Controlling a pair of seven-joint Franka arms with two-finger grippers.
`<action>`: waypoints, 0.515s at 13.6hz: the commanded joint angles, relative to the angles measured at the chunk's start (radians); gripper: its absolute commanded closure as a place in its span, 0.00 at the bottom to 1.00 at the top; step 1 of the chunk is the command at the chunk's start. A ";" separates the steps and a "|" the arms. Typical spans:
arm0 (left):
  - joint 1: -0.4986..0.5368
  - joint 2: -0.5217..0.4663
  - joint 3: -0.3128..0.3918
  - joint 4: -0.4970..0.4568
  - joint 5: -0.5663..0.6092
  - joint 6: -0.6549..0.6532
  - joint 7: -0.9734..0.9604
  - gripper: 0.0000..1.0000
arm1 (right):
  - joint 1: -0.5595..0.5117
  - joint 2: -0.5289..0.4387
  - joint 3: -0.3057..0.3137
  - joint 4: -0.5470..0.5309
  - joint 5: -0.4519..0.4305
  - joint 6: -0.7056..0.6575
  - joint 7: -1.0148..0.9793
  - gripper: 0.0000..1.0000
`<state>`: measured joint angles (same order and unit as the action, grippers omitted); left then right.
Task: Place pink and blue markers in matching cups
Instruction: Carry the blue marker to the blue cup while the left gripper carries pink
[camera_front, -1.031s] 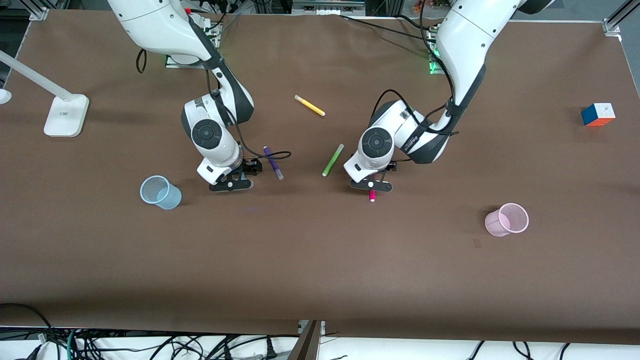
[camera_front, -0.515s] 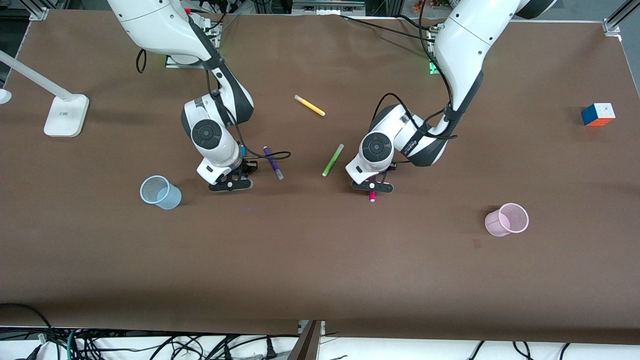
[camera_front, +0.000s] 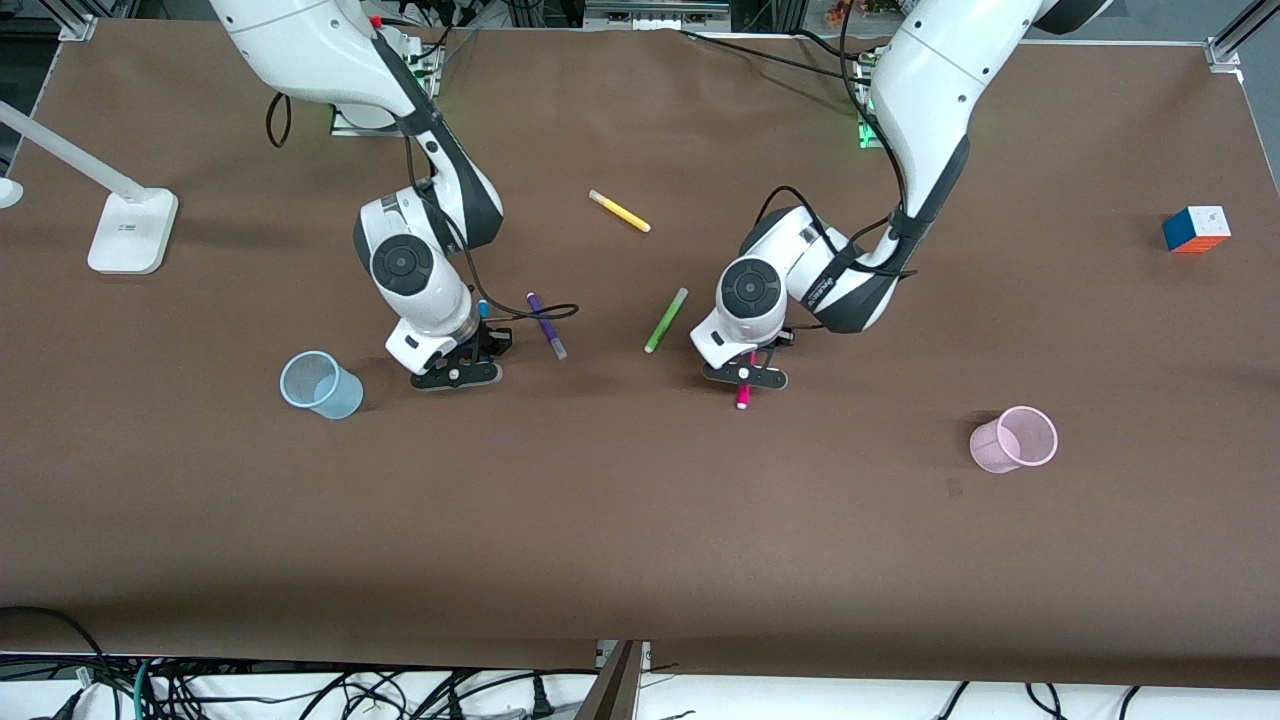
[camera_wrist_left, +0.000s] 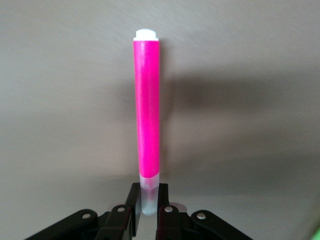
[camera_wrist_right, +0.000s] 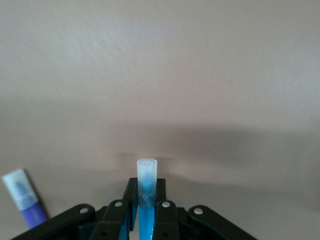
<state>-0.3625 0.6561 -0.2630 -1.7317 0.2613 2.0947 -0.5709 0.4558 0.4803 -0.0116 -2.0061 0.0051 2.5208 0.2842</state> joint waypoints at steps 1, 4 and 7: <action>0.004 -0.070 0.004 0.061 0.078 -0.230 0.035 0.97 | -0.005 -0.066 -0.017 0.018 0.009 -0.060 -0.112 1.00; 0.007 -0.069 0.016 0.173 0.142 -0.492 0.185 0.95 | -0.006 -0.077 -0.033 0.145 0.007 -0.260 -0.250 1.00; 0.059 -0.066 0.018 0.236 0.168 -0.655 0.356 0.93 | -0.023 -0.077 -0.060 0.256 0.013 -0.419 -0.481 1.00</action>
<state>-0.3385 0.5801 -0.2446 -1.5394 0.4070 1.5158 -0.3215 0.4495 0.3965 -0.0586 -1.8191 0.0051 2.1866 -0.0513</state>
